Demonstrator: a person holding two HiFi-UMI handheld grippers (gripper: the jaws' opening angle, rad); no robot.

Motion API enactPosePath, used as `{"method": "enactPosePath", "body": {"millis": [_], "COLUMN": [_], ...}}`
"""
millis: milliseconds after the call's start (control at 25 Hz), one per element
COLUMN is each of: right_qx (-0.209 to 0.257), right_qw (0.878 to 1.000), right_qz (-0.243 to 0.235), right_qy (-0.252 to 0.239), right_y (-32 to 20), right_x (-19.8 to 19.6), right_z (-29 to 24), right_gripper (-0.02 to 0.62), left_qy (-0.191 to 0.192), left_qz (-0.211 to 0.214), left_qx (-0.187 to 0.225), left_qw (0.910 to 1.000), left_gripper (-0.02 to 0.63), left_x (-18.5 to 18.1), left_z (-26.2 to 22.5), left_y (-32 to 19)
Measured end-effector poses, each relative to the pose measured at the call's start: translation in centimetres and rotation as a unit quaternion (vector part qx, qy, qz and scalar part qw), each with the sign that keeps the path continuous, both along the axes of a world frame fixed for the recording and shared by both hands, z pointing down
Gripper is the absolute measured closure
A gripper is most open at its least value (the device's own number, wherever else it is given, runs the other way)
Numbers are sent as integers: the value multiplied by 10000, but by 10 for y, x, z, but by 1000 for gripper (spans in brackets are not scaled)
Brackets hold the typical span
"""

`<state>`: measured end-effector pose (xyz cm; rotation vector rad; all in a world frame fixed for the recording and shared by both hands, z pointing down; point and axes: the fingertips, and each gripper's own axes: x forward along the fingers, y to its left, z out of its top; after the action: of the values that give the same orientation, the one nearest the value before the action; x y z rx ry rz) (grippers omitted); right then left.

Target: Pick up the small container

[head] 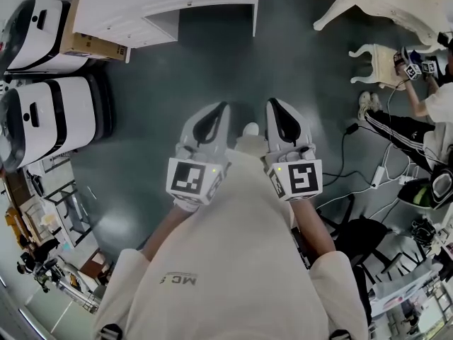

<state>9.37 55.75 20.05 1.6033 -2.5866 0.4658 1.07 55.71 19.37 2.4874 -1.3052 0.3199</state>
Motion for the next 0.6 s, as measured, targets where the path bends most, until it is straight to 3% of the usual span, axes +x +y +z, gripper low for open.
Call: {"method": "enactPosePath", "body": {"millis": [320, 600], "right_qx": [-146, -301], "right_qw": [9996, 9989], "right_qz": [-48, -13], "right_qy": [250, 371], "right_y": [-64, -193], "right_x": [-2, -28], "right_z": [18, 35], "right_gripper": [606, 606], "left_qy": [148, 283], "left_qz": [-163, -22], "left_qx": [-81, -286], "left_qw": [9997, 9992], "left_gripper": [606, 606], "left_x": [-11, -30], "left_z": [11, 31], "left_y": [-65, -201]}}
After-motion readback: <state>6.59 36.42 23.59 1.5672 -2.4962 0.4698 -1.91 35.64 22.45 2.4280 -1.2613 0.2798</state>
